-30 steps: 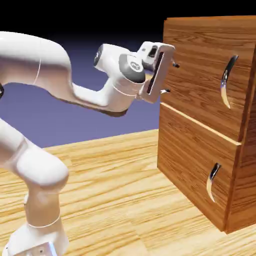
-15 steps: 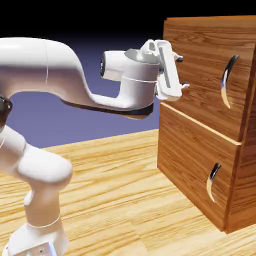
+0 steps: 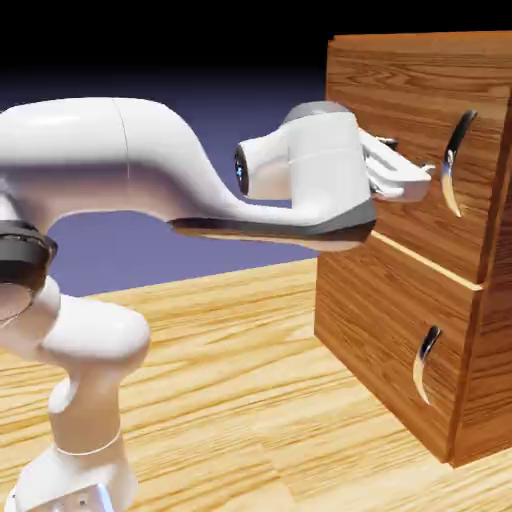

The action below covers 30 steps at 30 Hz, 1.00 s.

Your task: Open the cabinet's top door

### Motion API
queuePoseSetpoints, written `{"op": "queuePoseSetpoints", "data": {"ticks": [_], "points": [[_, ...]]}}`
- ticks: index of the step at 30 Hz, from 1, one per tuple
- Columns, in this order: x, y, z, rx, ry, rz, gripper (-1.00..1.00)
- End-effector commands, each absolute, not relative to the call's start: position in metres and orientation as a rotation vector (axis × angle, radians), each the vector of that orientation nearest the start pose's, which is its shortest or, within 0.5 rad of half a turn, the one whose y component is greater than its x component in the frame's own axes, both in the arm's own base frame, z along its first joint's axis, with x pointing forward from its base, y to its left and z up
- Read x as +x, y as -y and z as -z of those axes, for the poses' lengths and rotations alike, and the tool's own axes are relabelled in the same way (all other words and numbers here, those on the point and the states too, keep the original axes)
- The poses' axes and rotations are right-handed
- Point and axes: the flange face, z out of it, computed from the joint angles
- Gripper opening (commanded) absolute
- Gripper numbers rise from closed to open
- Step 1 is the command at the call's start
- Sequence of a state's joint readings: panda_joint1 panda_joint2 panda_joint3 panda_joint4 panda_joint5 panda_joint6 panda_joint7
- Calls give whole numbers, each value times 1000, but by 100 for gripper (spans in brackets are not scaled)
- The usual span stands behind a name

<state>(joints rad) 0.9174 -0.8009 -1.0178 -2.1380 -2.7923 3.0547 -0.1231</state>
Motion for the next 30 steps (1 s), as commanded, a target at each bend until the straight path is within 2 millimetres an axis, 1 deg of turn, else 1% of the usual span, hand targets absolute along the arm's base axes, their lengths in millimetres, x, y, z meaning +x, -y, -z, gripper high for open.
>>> {"op": "queuePoseSetpoints", "data": {"ticks": [1,2,4,9,10,11,12,17,24,30], "points": [[432,132,-577,626,-1491,-683,100],[435,138,-573,589,-1497,-648,100],[435,139,-573,586,-1497,-645,100],[481,137,-573,586,-1498,-646,100],[485,137,-573,586,-1497,-645,100],[485,137,-573,586,-1497,-645,-100],[485,137,-573,586,-1497,-645,-100],[460,129,-573,625,-1477,-602,-100],[431,117,-573,672,-1450,-550,-100],[399,103,-573,723,-1419,-492,-100]]}}
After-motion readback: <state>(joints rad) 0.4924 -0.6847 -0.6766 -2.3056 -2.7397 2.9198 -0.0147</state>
